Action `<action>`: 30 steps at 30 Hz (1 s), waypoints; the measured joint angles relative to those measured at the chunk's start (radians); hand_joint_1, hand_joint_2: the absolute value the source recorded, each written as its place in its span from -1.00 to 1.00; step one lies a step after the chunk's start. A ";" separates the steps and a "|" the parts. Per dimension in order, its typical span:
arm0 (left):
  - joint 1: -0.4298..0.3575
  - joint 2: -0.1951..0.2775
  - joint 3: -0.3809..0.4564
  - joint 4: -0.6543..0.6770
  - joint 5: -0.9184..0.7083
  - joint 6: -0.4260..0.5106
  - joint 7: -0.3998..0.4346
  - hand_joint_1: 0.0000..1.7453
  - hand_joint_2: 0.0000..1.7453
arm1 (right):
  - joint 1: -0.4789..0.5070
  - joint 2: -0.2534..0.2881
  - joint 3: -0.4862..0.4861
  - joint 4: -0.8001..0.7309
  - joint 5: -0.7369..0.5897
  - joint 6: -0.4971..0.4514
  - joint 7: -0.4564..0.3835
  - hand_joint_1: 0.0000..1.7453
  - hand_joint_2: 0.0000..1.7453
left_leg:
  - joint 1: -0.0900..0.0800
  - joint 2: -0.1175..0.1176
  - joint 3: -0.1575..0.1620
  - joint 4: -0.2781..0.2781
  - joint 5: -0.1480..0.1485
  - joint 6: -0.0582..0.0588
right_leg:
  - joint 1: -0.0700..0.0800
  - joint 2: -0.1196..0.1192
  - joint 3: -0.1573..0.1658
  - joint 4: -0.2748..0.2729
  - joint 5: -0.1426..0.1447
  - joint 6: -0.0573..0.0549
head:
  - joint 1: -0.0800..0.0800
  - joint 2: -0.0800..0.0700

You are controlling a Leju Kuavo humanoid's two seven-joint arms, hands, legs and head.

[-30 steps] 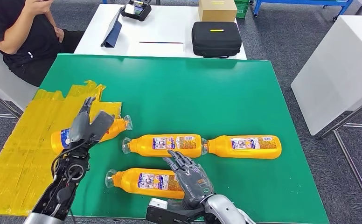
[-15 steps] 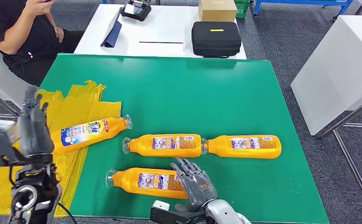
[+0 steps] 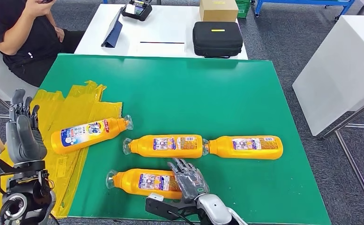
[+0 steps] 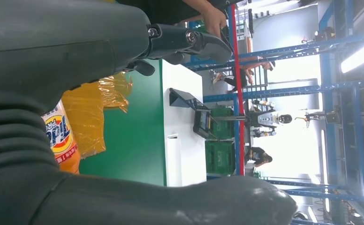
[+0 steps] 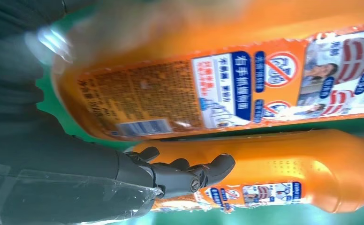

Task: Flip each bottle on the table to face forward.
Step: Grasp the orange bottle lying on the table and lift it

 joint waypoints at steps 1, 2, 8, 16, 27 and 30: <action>0.001 0.002 -0.004 0.000 0.003 0.003 -0.001 -1.00 -1.00 | -0.006 0.007 0.000 0.011 0.003 0.000 0.000 -1.00 1.00 | 0.000 0.000 0.000 0.000 0.000 0.000 | 0.000 0.000 0.000 0.000 0.000 0.000 | 0.000 0.000; 0.003 0.005 -0.007 0.000 0.005 0.007 -0.003 -1.00 -1.00 | -0.011 0.014 0.000 0.020 0.005 0.000 0.000 -1.00 1.00 | 0.000 0.000 0.000 0.000 0.000 0.000 | 0.000 0.000 0.000 0.000 0.000 0.000 | 0.000 0.000; 0.011 0.014 -0.023 0.000 0.022 0.021 -0.007 -1.00 -1.00 | -0.039 0.046 0.001 0.069 0.008 -0.002 -0.008 -1.00 1.00 | 0.000 0.000 0.000 0.000 0.000 0.000 | 0.000 0.000 0.000 0.000 0.000 0.000 | 0.000 0.000; 0.012 0.023 -0.034 0.001 0.053 0.044 -0.018 -1.00 -1.00 | -0.085 0.068 0.037 0.163 0.049 0.092 0.015 -1.00 1.00 | 0.000 0.000 0.002 0.000 0.000 0.000 | 0.000 0.000 0.000 0.000 0.000 0.000 | 0.000 0.000; 0.006 0.039 -0.048 0.011 0.089 0.069 -0.029 -1.00 -1.00 | -0.132 0.077 0.087 0.281 0.064 0.154 0.019 1.00 1.00 | 0.002 0.008 0.027 -0.001 -0.011 -0.007 | 0.001 0.008 0.009 -0.001 -0.009 -0.003 | 0.000 0.000; 0.000 0.044 -0.050 0.019 0.098 0.074 -0.033 -1.00 -1.00 | -0.141 0.075 0.092 0.293 0.055 0.153 0.012 1.00 1.00 | 0.002 0.010 0.031 -0.001 -0.012 -0.007 | 0.001 0.011 0.012 -0.001 -0.009 -0.003 | 0.000 0.000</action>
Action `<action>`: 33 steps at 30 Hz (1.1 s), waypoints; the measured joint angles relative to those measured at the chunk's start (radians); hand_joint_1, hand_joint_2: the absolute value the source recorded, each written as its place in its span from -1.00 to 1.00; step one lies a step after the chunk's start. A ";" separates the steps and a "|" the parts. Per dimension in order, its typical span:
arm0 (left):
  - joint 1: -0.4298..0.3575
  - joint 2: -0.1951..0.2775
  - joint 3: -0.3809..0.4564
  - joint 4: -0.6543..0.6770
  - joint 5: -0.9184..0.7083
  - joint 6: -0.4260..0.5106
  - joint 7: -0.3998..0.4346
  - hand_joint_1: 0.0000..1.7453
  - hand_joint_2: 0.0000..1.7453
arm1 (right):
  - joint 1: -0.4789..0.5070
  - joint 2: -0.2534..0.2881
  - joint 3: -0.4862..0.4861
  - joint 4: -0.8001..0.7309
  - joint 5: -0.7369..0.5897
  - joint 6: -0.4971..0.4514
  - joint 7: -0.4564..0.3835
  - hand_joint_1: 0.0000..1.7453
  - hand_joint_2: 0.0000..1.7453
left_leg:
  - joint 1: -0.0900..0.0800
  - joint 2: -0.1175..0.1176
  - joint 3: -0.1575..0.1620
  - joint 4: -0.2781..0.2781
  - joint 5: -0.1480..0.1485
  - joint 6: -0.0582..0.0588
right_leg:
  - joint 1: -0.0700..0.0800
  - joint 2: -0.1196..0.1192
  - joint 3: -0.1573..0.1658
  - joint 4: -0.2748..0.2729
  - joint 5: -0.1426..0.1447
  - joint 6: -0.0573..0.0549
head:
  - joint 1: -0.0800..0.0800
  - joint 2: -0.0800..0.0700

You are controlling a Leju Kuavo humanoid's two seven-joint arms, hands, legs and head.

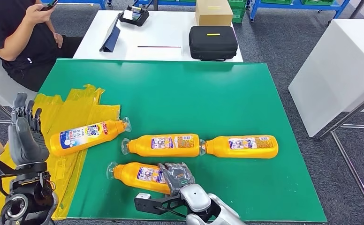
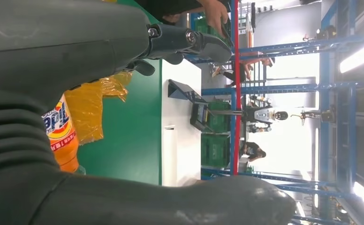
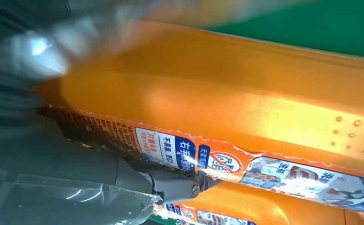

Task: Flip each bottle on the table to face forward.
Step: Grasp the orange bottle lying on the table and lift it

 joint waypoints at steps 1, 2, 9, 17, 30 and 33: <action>-0.002 0.001 -0.001 0.002 0.002 0.002 -0.001 -1.00 -1.00 | -0.002 -0.001 0.001 0.002 -0.004 0.000 -0.003 1.00 1.00 | 0.000 0.000 0.000 0.000 0.000 0.000 | 0.000 0.000 0.000 0.000 0.000 0.000 | 0.000 0.000; -0.003 0.002 -0.002 0.004 0.004 0.005 -0.002 -1.00 -1.00 | -0.004 -0.002 0.001 0.003 -0.008 0.000 -0.005 1.00 1.00 | 0.000 0.000 0.001 0.000 0.001 0.001 | 0.000 0.000 0.001 0.000 0.000 0.000 | 0.000 0.000; -0.006 0.008 -0.009 0.015 0.008 0.011 -0.004 -1.00 -1.00 | -0.006 -0.008 0.002 0.001 -0.027 0.000 -0.014 1.00 1.00 | 0.000 0.000 0.003 0.000 0.002 0.003 | 0.000 0.000 0.004 0.000 0.002 -0.002 | 0.000 0.000; 0.035 0.008 -0.013 0.003 0.114 -0.053 0.061 -1.00 1.00 | 0.077 -0.049 -0.100 -0.177 -0.580 0.023 -0.224 1.00 1.00 | -0.001 -0.002 -0.002 0.001 0.002 0.003 | 0.000 0.000 0.008 0.000 0.003 0.001 | 0.000 0.000; 0.206 0.000 -0.047 -0.114 0.289 -0.179 0.094 -1.00 1.00 | 0.223 -0.119 -0.325 -0.590 -1.009 -0.105 -0.359 1.00 1.00 | -0.002 -0.005 -0.019 0.001 0.003 0.005 | -0.001 -0.002 -0.004 0.000 0.004 0.003 | 0.000 0.000; 0.215 0.000 -0.063 -0.120 0.312 -0.209 0.106 -1.00 1.00 | 0.236 -0.129 -0.333 -0.609 -0.991 -0.153 -0.375 1.00 1.00 | -0.002 -0.005 -0.019 0.001 0.003 0.005 | -0.001 -0.002 -0.004 0.000 0.004 0.002 | 0.000 0.000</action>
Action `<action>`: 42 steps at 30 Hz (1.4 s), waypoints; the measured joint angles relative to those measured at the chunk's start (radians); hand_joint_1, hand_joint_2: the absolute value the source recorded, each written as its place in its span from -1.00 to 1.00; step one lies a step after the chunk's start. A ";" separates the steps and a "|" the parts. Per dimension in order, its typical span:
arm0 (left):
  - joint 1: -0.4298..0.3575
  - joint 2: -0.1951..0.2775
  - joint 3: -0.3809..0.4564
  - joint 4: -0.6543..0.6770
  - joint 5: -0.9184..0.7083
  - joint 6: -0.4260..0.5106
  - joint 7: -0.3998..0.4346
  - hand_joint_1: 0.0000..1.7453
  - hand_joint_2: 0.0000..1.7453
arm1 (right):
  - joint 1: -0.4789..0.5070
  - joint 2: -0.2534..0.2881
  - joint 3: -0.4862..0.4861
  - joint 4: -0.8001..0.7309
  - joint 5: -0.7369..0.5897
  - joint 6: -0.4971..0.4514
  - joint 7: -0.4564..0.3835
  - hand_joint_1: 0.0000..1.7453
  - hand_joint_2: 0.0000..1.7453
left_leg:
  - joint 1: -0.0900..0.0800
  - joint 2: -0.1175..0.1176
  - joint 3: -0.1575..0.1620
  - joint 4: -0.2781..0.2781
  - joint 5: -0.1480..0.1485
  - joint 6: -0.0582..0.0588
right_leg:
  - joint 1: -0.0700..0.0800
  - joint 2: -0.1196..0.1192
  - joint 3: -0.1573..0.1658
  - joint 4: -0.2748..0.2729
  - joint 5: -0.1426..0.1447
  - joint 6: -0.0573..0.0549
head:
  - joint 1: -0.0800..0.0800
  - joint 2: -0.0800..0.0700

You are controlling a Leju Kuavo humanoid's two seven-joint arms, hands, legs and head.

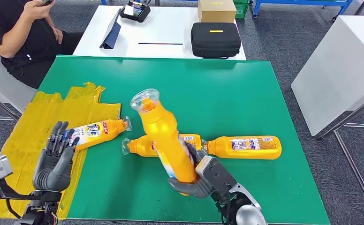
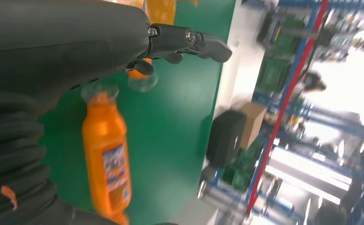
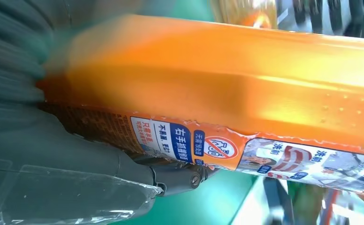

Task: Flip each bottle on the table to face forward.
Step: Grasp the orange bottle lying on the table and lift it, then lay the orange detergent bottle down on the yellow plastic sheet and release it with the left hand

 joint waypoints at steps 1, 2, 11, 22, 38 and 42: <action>0.004 -0.001 -0.012 -0.001 0.008 -0.011 0.003 -1.00 1.00 | 0.005 -0.005 -0.001 -0.003 0.012 -0.022 -0.004 1.00 1.00 | 0.000 0.000 0.000 0.000 0.000 0.000 | 0.000 0.000 0.000 0.000 0.000 0.000 | 0.000 0.000; 0.007 -0.001 -0.025 -0.001 0.013 -0.018 0.004 -1.00 1.00 | 0.009 -0.010 -0.002 -0.004 0.027 -0.045 -0.008 1.00 1.00 | 0.000 0.000 0.000 0.000 0.000 0.000 | 0.000 0.000 0.000 0.000 0.000 0.000 | 0.000 0.000; -0.031 -0.033 -0.140 0.000 0.088 -0.050 0.007 -1.00 1.00 | -0.068 0.018 0.048 0.063 0.222 -0.188 0.030 1.00 1.00 | 0.000 0.000 -0.001 0.000 0.001 0.001 | 0.000 0.000 0.000 0.000 0.000 0.000 | 0.000 0.000; -0.185 -0.105 -0.231 0.054 0.151 -0.041 0.040 -1.00 1.00 | -0.163 0.096 0.122 0.140 0.348 -0.213 0.078 1.00 1.00 | 0.000 -0.002 -0.002 0.000 0.002 0.002 | 0.000 -0.002 -0.001 0.000 0.001 0.000 | 0.000 0.000; -0.309 -0.181 -0.269 0.184 0.202 -0.017 0.063 -1.00 1.00 | -0.197 0.105 0.273 0.213 0.678 -0.280 0.187 1.00 1.00 | 0.000 -0.002 -0.003 0.000 0.002 0.002 | 0.000 -0.003 -0.001 0.000 0.001 0.000 | 0.000 0.000; -0.312 -0.185 -0.269 0.198 0.202 -0.016 0.064 -1.00 1.00 | -0.207 0.105 0.285 0.226 0.682 -0.283 0.191 1.00 1.00 | 0.000 -0.002 -0.003 0.000 0.002 0.002 | 0.000 -0.003 -0.002 0.000 0.001 0.000 | 0.000 0.000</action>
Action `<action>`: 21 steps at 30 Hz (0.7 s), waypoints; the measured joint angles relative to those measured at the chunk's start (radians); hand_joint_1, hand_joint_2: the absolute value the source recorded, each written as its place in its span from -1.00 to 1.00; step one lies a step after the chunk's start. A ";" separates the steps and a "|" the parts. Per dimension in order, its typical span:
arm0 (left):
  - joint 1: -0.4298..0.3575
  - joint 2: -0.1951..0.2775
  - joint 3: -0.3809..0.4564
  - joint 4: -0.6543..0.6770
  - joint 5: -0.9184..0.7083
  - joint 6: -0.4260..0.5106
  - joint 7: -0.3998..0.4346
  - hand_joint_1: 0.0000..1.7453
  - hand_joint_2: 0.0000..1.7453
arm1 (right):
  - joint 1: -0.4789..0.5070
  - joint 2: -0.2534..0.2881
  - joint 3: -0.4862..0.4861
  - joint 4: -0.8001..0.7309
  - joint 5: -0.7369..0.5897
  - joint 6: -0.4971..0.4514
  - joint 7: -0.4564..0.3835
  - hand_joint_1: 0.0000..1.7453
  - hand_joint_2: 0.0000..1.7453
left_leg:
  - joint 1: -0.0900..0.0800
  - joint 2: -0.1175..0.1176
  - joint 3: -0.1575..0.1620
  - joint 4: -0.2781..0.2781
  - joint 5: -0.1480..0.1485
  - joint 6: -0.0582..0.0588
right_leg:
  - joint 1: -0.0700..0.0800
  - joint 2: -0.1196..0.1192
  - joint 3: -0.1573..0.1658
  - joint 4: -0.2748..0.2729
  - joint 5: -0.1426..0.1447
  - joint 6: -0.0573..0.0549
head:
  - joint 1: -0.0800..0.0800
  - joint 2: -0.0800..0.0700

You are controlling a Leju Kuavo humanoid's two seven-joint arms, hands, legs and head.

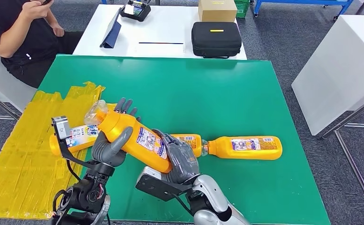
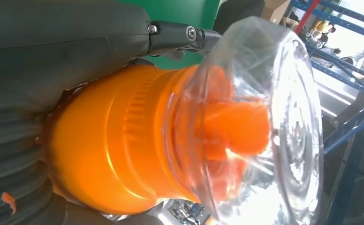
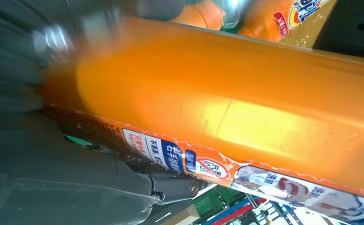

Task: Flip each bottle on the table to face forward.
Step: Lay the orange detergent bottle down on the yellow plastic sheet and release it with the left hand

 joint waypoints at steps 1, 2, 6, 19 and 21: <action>-0.001 0.000 0.000 0.003 0.000 0.002 0.000 -1.00 1.00 | -0.003 0.000 0.003 0.003 0.004 0.001 0.003 1.00 1.00 | 0.000 0.000 0.000 0.000 0.000 0.000 | 0.000 0.000 0.000 0.000 0.000 0.000 | 0.000 0.000; -0.002 0.000 -0.001 0.006 0.000 0.004 0.000 -1.00 1.00 | -0.007 0.000 0.007 0.007 0.009 0.002 0.007 1.00 1.00 | 0.000 0.000 0.000 0.000 0.000 0.000 | 0.000 0.000 0.000 0.000 0.000 0.000 | 0.000 0.000; -0.005 0.000 -0.006 0.014 0.002 0.027 -0.007 -1.00 1.00 | -0.031 0.003 0.032 0.028 0.014 0.012 0.023 1.00 1.00 | 0.000 0.000 0.000 0.000 0.000 0.000 | 0.000 0.000 0.000 0.000 0.000 0.000 | 0.000 0.000; -0.004 0.015 -0.013 0.031 0.003 0.060 -0.039 1.00 1.00 | -0.089 0.014 0.081 0.083 -0.025 0.004 0.065 1.00 1.00 | 0.000 0.000 -0.001 0.000 0.000 0.000 | 0.000 -0.001 0.000 0.000 0.000 0.000 | 0.000 0.000; -0.004 0.016 -0.014 0.031 0.002 0.061 -0.043 1.00 1.00 | -0.093 0.014 0.083 0.087 -0.030 0.004 0.066 1.00 1.00 | 0.000 0.000 -0.001 0.000 0.000 0.000 | 0.000 -0.001 0.000 0.000 0.000 0.000 | 0.000 0.000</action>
